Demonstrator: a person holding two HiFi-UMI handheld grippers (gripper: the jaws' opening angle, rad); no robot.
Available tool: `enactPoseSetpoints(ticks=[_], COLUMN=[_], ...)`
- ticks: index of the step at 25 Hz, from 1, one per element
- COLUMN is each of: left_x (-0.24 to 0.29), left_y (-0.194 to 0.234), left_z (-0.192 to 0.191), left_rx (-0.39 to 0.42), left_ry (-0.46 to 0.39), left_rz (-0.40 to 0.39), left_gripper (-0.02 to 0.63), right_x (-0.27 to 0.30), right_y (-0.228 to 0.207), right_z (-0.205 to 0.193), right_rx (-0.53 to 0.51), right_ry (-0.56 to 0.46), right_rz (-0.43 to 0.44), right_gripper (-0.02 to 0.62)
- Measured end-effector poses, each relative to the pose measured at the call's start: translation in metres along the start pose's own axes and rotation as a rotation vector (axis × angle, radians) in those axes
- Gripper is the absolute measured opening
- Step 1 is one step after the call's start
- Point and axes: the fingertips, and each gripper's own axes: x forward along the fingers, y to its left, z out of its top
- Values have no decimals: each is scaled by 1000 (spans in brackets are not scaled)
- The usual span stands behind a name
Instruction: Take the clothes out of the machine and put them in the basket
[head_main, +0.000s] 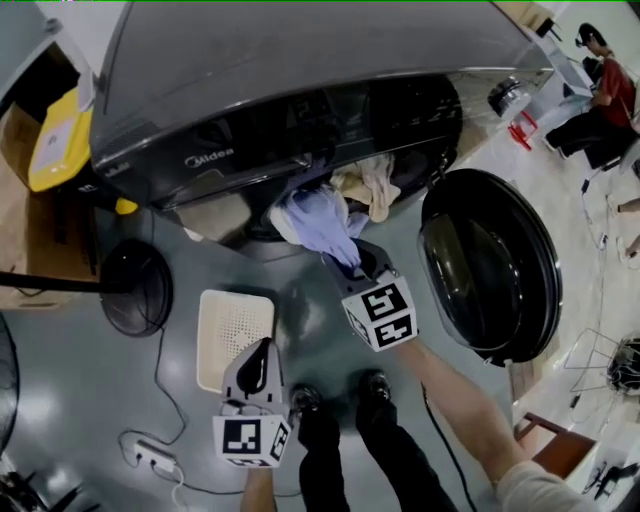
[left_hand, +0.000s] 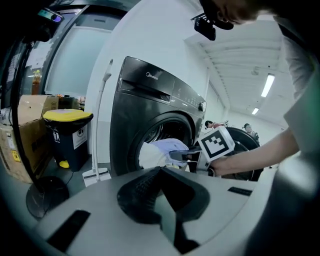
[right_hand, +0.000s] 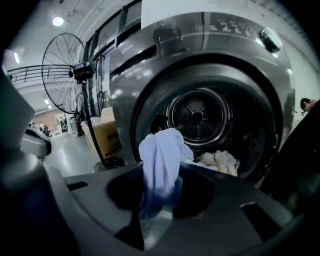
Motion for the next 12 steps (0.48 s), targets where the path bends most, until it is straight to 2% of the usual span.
enactPoseSetpoints(ticks=[7,12], left_x=[-17,-31], left_y=[-23,-22], left_z=[30,45], left_rx=[-9,-34], left_ry=[0,-29], left_rz=[-3,35], left_gripper=[18,18], right_x=[-90,-136], right_y=[14,27], right_z=[31,44], right_rx=[-27,-52], right_ry=[-22,-31], right_rz=[14,35], right_gripper=[133,133])
